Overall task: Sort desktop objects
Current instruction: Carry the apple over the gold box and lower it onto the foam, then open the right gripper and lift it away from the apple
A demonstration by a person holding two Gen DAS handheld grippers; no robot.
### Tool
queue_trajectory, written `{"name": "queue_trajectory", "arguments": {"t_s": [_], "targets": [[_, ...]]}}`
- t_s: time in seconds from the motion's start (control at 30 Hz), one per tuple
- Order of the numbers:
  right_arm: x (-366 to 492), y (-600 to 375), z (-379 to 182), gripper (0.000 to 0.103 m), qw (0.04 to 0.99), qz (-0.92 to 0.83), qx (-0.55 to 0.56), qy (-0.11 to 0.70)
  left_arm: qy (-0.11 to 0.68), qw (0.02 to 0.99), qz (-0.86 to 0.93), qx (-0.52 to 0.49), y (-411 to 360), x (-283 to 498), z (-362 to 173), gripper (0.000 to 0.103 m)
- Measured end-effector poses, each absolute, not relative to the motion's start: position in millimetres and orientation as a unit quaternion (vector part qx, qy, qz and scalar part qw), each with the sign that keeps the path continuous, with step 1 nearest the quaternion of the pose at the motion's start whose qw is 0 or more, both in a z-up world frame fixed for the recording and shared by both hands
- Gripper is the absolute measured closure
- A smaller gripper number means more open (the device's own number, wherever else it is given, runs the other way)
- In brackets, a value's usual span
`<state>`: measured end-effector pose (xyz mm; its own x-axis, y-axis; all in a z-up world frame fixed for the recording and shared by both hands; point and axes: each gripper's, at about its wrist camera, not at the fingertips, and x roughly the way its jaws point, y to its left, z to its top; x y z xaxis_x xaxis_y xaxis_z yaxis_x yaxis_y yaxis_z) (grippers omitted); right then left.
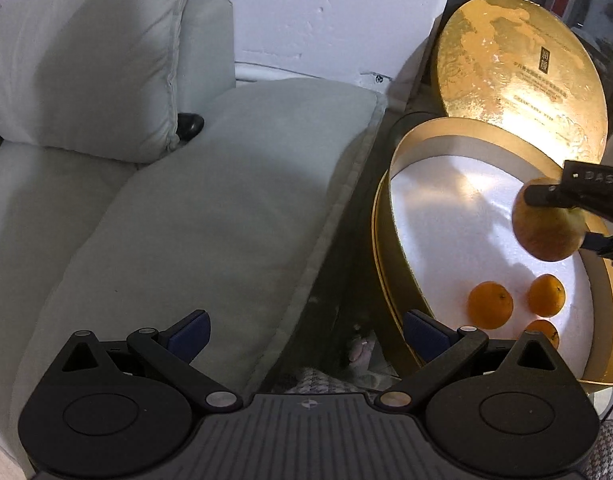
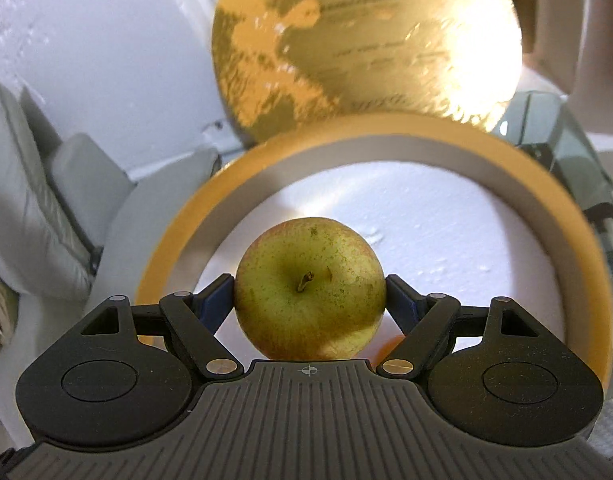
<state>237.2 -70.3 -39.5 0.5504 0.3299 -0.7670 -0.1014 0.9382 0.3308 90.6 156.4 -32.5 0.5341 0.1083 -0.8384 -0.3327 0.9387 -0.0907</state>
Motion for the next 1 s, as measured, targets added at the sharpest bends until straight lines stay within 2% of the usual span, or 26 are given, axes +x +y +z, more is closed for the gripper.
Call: {"name": "queue_trajectory", "arguments": {"t_s": [0.37,0.7,1.0], "targets": [[256.9,-50.6,-70.5,0.022,0.857,0.122,0.104,0.489,0.487,0.852,0.132,-0.139,168.4,95.4,-51.6,0.001],[258.2,-44.8,-77.1,0.022,0.856,0.121,0.090,0.494,0.490,0.851,0.131,-0.137,166.7,93.9,-51.3,0.001],[258.5,-48.4,-69.9,0.015,0.853,0.126,0.079,0.501,0.483,0.857,0.128,-0.125,158.3,89.0,-41.7,0.001]]}}
